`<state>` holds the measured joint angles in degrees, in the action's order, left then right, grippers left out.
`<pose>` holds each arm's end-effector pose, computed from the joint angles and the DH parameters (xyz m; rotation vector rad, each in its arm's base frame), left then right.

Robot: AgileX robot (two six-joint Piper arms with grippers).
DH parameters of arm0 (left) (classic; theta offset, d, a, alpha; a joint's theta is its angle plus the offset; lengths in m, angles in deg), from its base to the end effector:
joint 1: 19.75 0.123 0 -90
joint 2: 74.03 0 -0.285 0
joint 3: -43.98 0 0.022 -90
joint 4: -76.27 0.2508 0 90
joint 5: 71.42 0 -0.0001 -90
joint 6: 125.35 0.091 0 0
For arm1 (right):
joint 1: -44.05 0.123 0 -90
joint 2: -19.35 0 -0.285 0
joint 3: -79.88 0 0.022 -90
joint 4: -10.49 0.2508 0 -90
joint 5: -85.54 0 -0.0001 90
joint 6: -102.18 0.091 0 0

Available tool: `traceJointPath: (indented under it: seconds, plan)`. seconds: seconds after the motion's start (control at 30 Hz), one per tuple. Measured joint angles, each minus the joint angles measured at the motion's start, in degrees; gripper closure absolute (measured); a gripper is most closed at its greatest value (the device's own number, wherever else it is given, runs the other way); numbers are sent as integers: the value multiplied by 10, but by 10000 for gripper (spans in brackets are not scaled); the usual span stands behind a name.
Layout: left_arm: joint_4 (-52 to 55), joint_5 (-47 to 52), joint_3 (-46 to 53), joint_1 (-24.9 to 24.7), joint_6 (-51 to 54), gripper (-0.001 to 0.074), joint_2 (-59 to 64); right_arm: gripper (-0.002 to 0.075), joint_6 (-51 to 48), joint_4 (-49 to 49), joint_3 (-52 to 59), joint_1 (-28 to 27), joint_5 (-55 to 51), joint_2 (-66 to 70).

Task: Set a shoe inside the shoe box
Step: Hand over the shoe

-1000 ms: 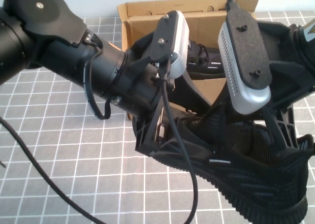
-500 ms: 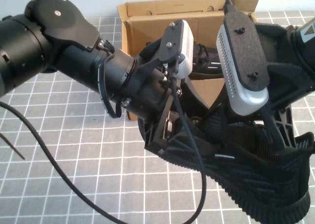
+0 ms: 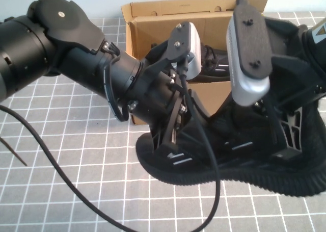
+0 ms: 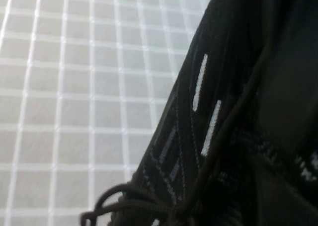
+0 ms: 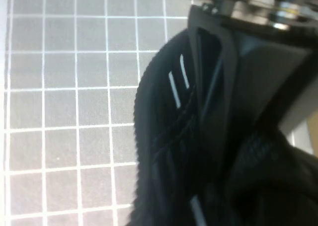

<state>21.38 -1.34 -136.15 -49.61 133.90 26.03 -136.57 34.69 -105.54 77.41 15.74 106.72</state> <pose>0.2449 -0.2213 0.3282 1.7678 1.6539 -1.0105 0.2097 0.1800 0.3918 -1.7906 1.8085 0.4049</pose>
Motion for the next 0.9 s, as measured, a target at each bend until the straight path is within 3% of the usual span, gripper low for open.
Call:
traceJointPath:
  seconds: [0.23,0.53,0.63,0.8,0.9]
  plan:
    - [52,-76,0,0,-49,713,8,487,142,-73,-4,0,1,-11]
    - [70,-152,0,0,-75,714,8,460,297,-170,-6,0,-12,-82]
    - [72,-192,0,0,-75,714,8,496,379,-209,-6,0,-20,-102]
    - [72,-279,0,0,-60,714,8,681,445,-230,20,0,-21,-148]
    - [67,-335,0,0,-32,714,9,724,485,-246,51,0,-22,-175]
